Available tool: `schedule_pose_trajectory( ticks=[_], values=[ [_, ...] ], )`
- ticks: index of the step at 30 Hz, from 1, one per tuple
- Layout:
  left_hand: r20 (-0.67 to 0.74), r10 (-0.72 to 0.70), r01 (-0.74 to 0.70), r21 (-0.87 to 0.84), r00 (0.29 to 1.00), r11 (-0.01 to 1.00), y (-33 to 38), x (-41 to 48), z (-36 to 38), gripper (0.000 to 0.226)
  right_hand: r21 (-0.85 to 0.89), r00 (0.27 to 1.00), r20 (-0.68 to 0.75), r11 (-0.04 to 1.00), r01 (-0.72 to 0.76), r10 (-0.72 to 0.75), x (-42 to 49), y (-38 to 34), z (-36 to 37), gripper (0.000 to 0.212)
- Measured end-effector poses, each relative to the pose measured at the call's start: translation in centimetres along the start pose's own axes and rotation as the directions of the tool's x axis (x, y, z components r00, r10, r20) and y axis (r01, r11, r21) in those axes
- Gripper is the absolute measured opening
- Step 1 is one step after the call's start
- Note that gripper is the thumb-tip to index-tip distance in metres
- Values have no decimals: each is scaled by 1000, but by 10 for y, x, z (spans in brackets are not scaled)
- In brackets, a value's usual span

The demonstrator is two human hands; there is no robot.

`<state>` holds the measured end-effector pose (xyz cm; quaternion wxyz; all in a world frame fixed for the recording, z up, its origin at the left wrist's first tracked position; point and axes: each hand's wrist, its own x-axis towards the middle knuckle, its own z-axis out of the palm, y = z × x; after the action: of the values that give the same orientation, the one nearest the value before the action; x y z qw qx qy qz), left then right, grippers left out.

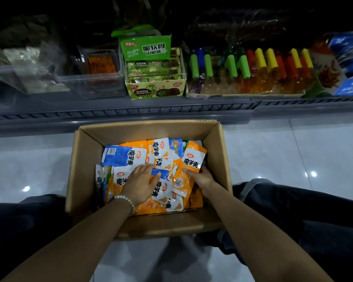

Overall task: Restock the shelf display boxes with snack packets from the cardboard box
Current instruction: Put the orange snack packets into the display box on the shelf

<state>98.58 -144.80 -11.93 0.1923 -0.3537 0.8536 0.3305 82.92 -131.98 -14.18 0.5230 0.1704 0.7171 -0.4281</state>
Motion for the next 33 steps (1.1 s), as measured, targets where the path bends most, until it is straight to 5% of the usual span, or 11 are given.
schedule_pose_trajectory(
  ticks=[9, 16, 21, 24, 33],
  values=[
    [4, -36, 36, -79, 999, 996, 6, -2, 0, 56, 19, 996, 36, 997, 79, -79, -4, 1, 2, 41],
    [32, -74, 80, -273, 997, 959, 26, -14, -21, 60, 10, 958, 79, 961, 277, -277, -41, -23, -12, 28],
    [166, -28, 142, -729, 986, 669, 71, -31, -64, 60, -29, 905, 206, 922, 385, -372, -82, -64, -15, 36],
    [220, 0, 195, -862, 975, 467, 85, -42, -94, 70, -68, 854, 289, 880, 470, -433, -115, -96, -16, 35],
    [-29, 178, -121, -841, 984, 528, 115, -98, -205, 36, -73, 684, 355, 711, 700, -637, -236, -164, -21, 31]
  ],
)
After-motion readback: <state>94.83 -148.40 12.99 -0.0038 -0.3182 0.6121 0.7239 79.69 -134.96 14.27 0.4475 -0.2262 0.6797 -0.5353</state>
